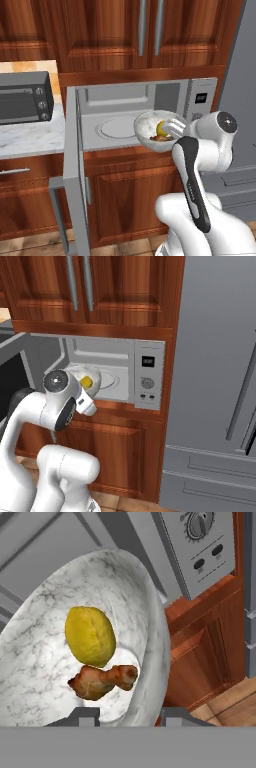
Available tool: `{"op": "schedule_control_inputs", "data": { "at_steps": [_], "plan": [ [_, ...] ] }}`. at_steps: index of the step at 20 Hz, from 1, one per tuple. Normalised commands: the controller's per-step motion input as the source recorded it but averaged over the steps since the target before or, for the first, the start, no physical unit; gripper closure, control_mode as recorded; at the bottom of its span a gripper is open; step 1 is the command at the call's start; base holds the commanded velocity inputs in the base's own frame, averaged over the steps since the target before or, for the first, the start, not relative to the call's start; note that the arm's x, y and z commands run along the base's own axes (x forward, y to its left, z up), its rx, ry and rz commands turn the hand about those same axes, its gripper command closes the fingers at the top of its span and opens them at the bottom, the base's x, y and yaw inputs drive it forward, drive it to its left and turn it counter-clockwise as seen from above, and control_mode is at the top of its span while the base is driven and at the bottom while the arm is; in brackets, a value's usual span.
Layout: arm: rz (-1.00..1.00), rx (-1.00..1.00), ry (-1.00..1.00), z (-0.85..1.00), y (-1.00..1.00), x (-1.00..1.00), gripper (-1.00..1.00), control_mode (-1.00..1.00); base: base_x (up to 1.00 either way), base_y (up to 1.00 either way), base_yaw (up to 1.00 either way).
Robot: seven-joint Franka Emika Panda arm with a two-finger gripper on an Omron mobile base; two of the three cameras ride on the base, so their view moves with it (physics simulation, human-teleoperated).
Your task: The microwave is finished heating the chicken drumstick and lemon. Take the bowl containing the food and place it on the dining counter.
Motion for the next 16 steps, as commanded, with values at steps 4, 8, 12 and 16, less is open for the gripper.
{"op": "schedule_control_inputs", "data": {
  "at_steps": [4,8,12,16],
  "plan": [
    [0.00,0.00,-0.06,0.13,0.00,-0.24,1.00,-1.00,0.00,0.00,0.00],
    [0.00,0.00,0.00,0.00,0.00,0.00,1.00,-1.00,0.00,0.00,0.00],
    [0.00,0.00,0.00,0.00,0.00,0.00,1.00,-1.00,0.00,0.00,0.00],
    [0.00,0.00,0.00,0.00,0.00,0.00,1.00,-1.00,0.00,0.00,0.00]
  ]
}}
